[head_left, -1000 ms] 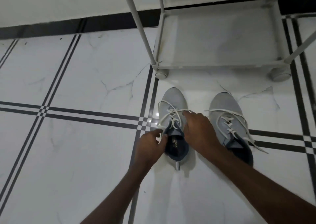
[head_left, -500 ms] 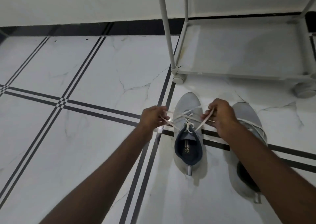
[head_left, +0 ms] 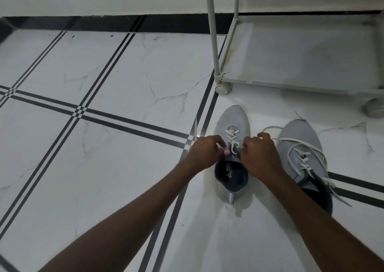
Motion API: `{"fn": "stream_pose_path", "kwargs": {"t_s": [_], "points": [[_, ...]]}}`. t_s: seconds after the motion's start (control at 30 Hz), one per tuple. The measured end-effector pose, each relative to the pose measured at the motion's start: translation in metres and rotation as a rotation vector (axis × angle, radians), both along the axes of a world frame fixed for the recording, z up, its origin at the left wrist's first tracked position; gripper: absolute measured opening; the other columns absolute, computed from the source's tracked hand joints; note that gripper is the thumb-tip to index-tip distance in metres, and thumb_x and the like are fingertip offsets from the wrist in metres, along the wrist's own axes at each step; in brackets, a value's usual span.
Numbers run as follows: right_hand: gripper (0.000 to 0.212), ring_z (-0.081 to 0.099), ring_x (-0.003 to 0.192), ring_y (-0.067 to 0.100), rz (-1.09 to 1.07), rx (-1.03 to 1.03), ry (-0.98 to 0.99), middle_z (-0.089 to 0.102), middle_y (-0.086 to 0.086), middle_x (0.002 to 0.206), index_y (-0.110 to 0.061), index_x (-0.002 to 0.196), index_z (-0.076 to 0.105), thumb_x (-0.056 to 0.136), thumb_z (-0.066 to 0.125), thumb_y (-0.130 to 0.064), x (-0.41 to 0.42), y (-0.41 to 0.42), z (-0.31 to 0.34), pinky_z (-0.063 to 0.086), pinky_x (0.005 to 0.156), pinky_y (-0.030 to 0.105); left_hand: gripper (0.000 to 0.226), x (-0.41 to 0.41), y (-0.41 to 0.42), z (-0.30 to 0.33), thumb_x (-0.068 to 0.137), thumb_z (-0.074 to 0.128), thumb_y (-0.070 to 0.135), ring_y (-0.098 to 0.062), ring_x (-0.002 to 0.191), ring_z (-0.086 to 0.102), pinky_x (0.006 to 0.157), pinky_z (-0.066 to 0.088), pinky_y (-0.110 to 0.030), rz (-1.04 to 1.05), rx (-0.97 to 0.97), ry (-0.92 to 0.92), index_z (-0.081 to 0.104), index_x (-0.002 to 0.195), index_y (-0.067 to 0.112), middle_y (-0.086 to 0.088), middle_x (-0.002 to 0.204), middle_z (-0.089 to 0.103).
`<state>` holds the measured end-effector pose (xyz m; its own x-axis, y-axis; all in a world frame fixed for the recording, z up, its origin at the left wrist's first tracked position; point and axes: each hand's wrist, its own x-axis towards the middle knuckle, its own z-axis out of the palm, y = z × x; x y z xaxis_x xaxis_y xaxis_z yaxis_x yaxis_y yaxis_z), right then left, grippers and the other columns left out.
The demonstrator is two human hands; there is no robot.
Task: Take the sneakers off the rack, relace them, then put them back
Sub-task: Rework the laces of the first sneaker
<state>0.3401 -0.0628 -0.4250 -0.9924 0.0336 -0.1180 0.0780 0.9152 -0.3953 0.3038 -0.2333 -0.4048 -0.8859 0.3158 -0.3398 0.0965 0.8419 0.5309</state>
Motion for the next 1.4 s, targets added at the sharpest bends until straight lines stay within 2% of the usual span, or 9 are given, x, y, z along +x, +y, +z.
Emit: {"fn": "stream_pose_path", "kwargs": {"t_s": [0.07, 0.17, 0.4, 0.67, 0.83, 1.0, 1.17, 1.3, 1.4], "points": [[0.031, 0.058, 0.077, 0.039, -0.028, -0.085, -0.031, 0.062, 0.025, 0.068, -0.007, 0.062, 0.061, 0.079, 0.042, -0.025, 0.005, 0.008, -0.005, 0.038, 0.062, 0.034, 0.026, -0.002, -0.002, 0.002, 0.082, 0.076, 0.036, -0.019, 0.078, 0.071, 0.067, 0.046, -0.024, 0.041, 0.024, -0.015, 0.072, 0.091, 0.012, -0.007, 0.084, 0.075], [0.040, 0.051, 0.055, 0.026, -0.043, -0.326, -0.170, 0.052, 0.009, 0.052, -0.010, 0.050, 0.044, 0.083, 0.046, -0.033, 0.001, 0.016, -0.007, 0.031, 0.050, 0.031, 0.023, -0.006, -0.008, 0.004, 0.082, 0.077, 0.030, -0.019, 0.059, 0.072, 0.053, 0.053, -0.020, 0.087, 0.122, -0.105, 0.071, 0.084, 0.008, -0.007, 0.070, 0.075], [0.042, 0.030, 0.029, 0.011, -0.069, -0.600, -0.374, 0.041, -0.004, 0.033, -0.014, 0.058, 0.066, 0.090, 0.063, -0.041, -0.002, 0.038, 0.000, 0.029, 0.035, 0.019, 0.007, -0.012, -0.022, -0.003, 0.079, 0.078, 0.020, 0.000, 0.061, 0.063, 0.060, 0.041, -0.015, 0.037, 0.009, -0.044, 0.075, 0.076, 0.015, 0.004, 0.071, 0.076], [0.036, 0.056, 0.046, 0.000, -0.165, -0.381, -0.317, 0.068, -0.007, 0.054, -0.015, 0.051, 0.068, 0.087, 0.069, -0.022, -0.012, 0.060, 0.000, 0.041, 0.055, 0.021, 0.024, -0.007, -0.048, -0.019, 0.081, 0.077, 0.021, 0.002, 0.064, 0.061, 0.063, 0.044, -0.019, 0.171, -0.053, -0.073, 0.067, 0.060, 0.025, 0.004, 0.069, 0.076], [0.033, 0.069, 0.078, 0.028, -0.199, -0.227, -0.302, 0.074, 0.013, 0.076, -0.015, 0.054, 0.067, 0.084, 0.070, -0.028, -0.011, 0.060, -0.009, 0.053, 0.077, 0.034, 0.026, 0.000, -0.051, -0.031, 0.081, 0.078, 0.024, 0.003, 0.065, 0.064, 0.066, 0.048, -0.022, 0.242, -0.082, -0.065, 0.066, 0.058, 0.025, 0.006, 0.064, 0.074], [0.031, 0.066, 0.087, 0.035, -0.186, -0.162, -0.337, 0.073, 0.019, 0.090, -0.007, 0.072, 0.073, 0.087, 0.065, -0.033, -0.016, 0.056, 0.000, 0.053, 0.082, 0.038, 0.018, -0.005, -0.058, -0.016, 0.083, 0.077, 0.020, -0.002, 0.057, 0.064, 0.064, 0.055, -0.022, 0.143, 0.029, -0.166, 0.070, 0.066, 0.022, 0.004, 0.065, 0.074], [0.036, 0.043, 0.047, 0.018, -0.165, -0.473, -0.450, 0.056, 0.005, 0.055, -0.008, 0.066, 0.067, 0.093, 0.057, -0.029, -0.034, 0.058, 0.048, 0.033, 0.051, 0.026, 0.028, -0.026, -0.080, 0.023, 0.087, 0.072, 0.037, -0.012, 0.067, 0.058, 0.061, 0.045, -0.020, 0.188, 0.290, -0.356, 0.074, 0.084, 0.009, 0.000, 0.073, 0.069], [0.030, 0.052, 0.055, 0.018, -0.072, -0.701, -0.401, 0.072, 0.010, 0.080, 0.000, 0.082, 0.068, 0.097, 0.052, -0.020, -0.041, 0.051, 0.071, 0.040, 0.053, 0.028, 0.027, -0.033, -0.068, 0.045, 0.096, 0.057, 0.036, -0.020, 0.086, 0.063, 0.082, 0.052, -0.034, 0.240, 0.645, -0.487, 0.070, 0.088, 0.014, -0.005, 0.091, 0.067], [0.028, 0.060, 0.068, 0.021, -0.033, -0.849, -0.374, 0.076, 0.007, 0.098, -0.007, 0.083, 0.068, 0.100, 0.049, -0.018, -0.038, 0.047, 0.068, 0.044, 0.061, 0.033, 0.027, -0.035, -0.048, 0.043, 0.103, 0.045, 0.021, -0.028, 0.117, 0.063, 0.098, 0.049, -0.041, 0.242, 0.794, -0.541, 0.063, 0.102, 0.001, -0.010, 0.119, 0.071]]}}
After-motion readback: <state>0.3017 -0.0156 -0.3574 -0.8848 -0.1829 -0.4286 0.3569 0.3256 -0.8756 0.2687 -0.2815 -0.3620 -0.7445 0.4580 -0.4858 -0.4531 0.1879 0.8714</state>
